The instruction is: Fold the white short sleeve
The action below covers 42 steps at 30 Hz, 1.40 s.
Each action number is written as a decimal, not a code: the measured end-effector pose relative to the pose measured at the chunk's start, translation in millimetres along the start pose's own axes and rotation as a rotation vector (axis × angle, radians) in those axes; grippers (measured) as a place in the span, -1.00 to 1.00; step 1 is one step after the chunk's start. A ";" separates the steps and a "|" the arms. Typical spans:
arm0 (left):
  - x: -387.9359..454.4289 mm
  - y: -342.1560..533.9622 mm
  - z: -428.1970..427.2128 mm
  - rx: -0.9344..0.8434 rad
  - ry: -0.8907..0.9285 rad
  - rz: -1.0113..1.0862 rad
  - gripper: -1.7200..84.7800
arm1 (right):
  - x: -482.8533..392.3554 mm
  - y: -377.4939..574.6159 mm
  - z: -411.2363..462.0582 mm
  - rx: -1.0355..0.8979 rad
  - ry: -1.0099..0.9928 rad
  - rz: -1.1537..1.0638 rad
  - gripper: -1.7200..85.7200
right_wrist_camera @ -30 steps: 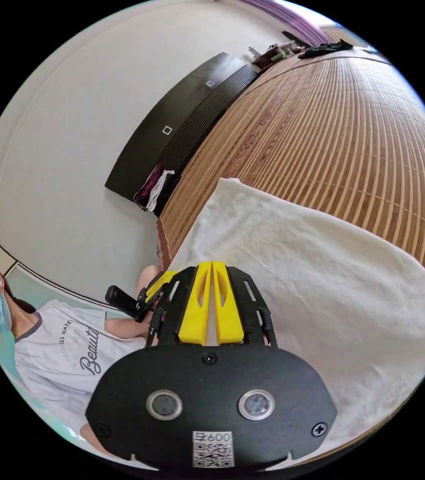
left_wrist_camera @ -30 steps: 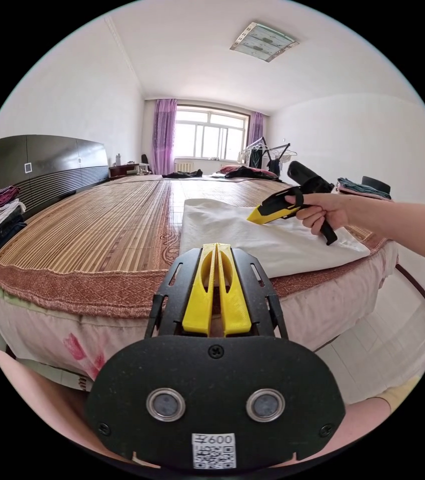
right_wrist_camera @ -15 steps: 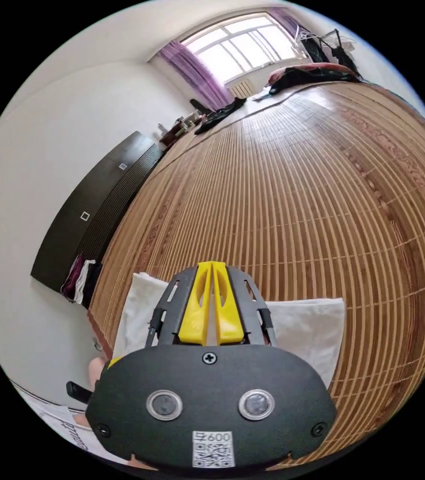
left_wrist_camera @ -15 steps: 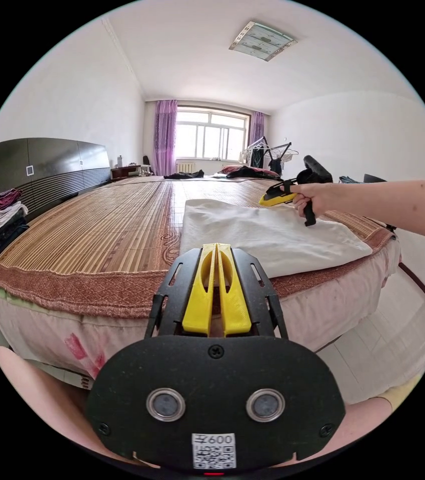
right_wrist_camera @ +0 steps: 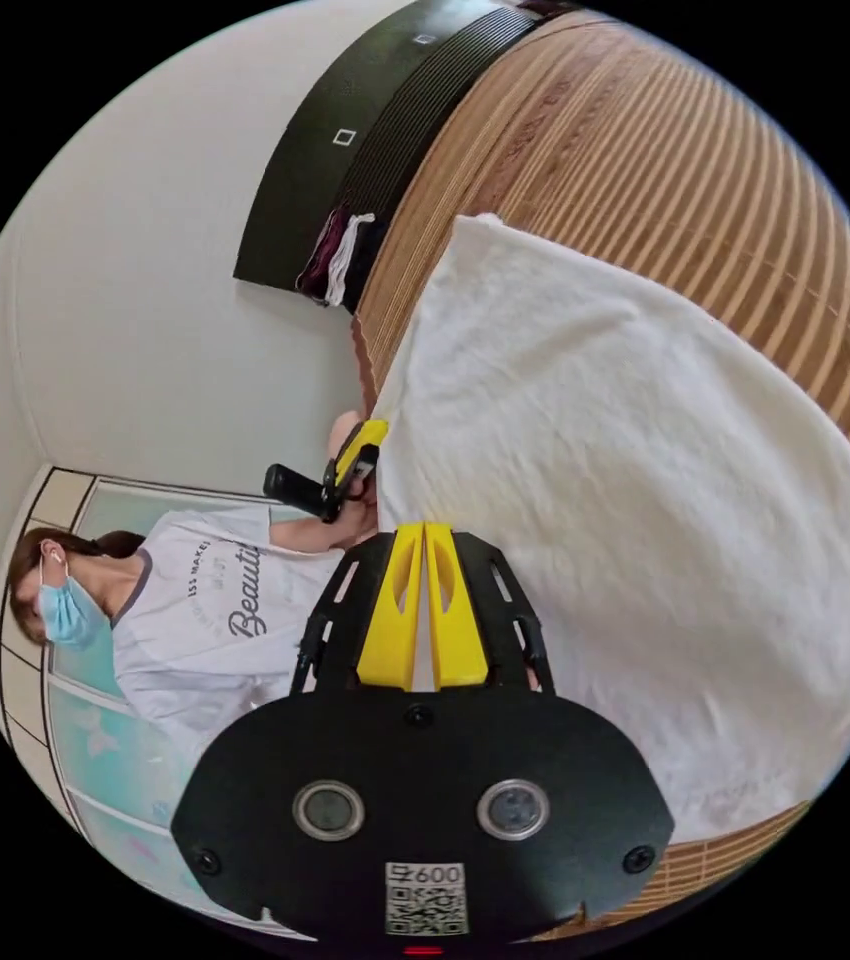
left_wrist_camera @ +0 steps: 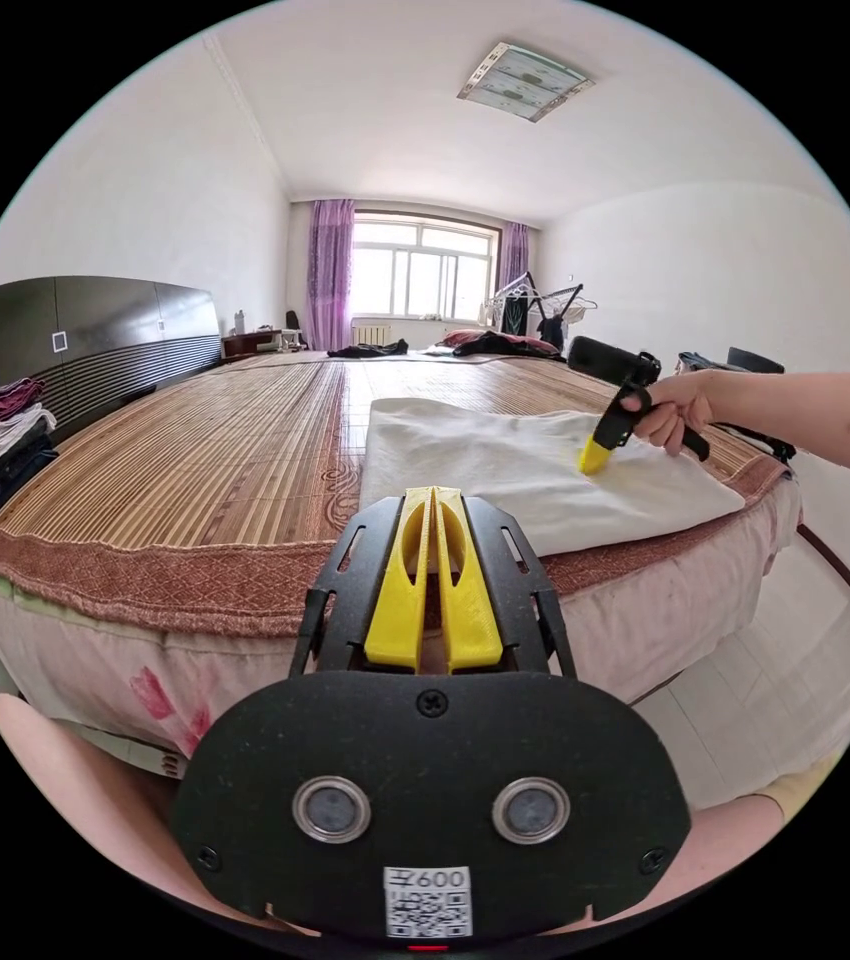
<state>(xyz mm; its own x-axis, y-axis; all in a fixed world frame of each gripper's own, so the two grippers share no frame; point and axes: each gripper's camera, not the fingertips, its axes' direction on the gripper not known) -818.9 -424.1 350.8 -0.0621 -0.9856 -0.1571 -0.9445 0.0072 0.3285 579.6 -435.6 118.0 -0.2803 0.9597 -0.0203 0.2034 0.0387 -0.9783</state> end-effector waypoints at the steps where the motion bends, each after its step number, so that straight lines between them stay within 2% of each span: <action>1: 0.2 0.4 0.1 0.001 -0.002 0.001 -0.96 | 8.0 2.1 -20.0 0.111 0.009 0.064 -0.98; 2: 0.5 0.7 0.2 0.001 -0.004 0.002 -0.96 | 16.1 7.7 -40.6 0.237 0.027 0.138 -0.98; 4: 1.3 1.1 0.8 0.002 -0.002 0.007 -0.96 | 20.2 16.9 -58.3 0.367 -0.016 0.188 -0.98; 6: 2.5 1.4 1.2 0.002 -0.006 0.012 -0.96 | 8.6 27.9 -71.5 0.513 0.122 0.219 -0.98; 8: 2.9 2.2 1.5 0.002 -0.009 0.013 -0.96 | -16.9 45.8 -79.5 0.675 0.369 0.260 -0.98; 9: 2.9 2.4 1.6 0.003 -0.009 0.013 -0.96 | -22.8 49.1 -79.0 0.697 0.416 0.267 -0.98; 11: 3.7 3.5 1.7 0.005 -0.013 0.015 -0.96 | -49.1 53.8 -66.8 0.688 0.544 0.208 -0.98; 13: 4.6 3.9 1.9 0.005 -0.018 0.018 -0.96 | -67.1 53.8 -51.8 0.627 0.566 0.131 -0.98; 15: 4.9 4.4 2.2 0.005 -0.019 0.018 -0.96 | -84.2 55.6 -35.4 0.568 0.505 0.017 -0.98; 17: 5.4 5.1 2.5 0.005 -0.022 0.020 -0.96 | -104.7 60.2 -13.0 0.508 0.353 -0.113 -0.98; 19: 6.2 5.6 2.7 0.005 -0.026 0.021 -0.96 | -117.1 64.1 3.1 0.486 0.284 -0.148 -0.98; 24: 6.3 6.8 3.3 0.004 -0.027 0.021 -0.96 | -127.3 64.9 36.8 0.355 0.157 -0.154 -0.98; 30: 4.6 7.8 4.0 0.003 -0.020 0.007 -0.96 | -115.8 65.5 36.2 0.274 0.325 -0.061 -0.98; 36: 4.1 9.5 4.8 0.001 -0.015 0.007 -0.96 | -103.2 93.5 -27.4 0.609 0.357 0.119 -0.98; 38: 5.0 10.3 4.9 0.001 -0.017 0.007 -0.96 | -113.8 118.8 -48.6 0.795 0.501 0.209 -0.98; 40: 5.1 10.8 5.1 0.001 -0.017 0.007 -0.96 | -127.3 133.2 -58.3 0.862 0.583 0.226 -0.98; 42: 5.2 11.3 5.2 0.001 -0.017 0.004 -0.96 | -139.9 138.4 -62.1 0.840 0.538 0.121 -0.98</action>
<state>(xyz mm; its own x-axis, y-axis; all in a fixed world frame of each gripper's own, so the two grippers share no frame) -831.6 -428.3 348.8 -0.0713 -0.9827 -0.1711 -0.9444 0.0113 0.3286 705.2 -547.2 -1.8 0.2022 0.9504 -0.2364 -0.5839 -0.0768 -0.8082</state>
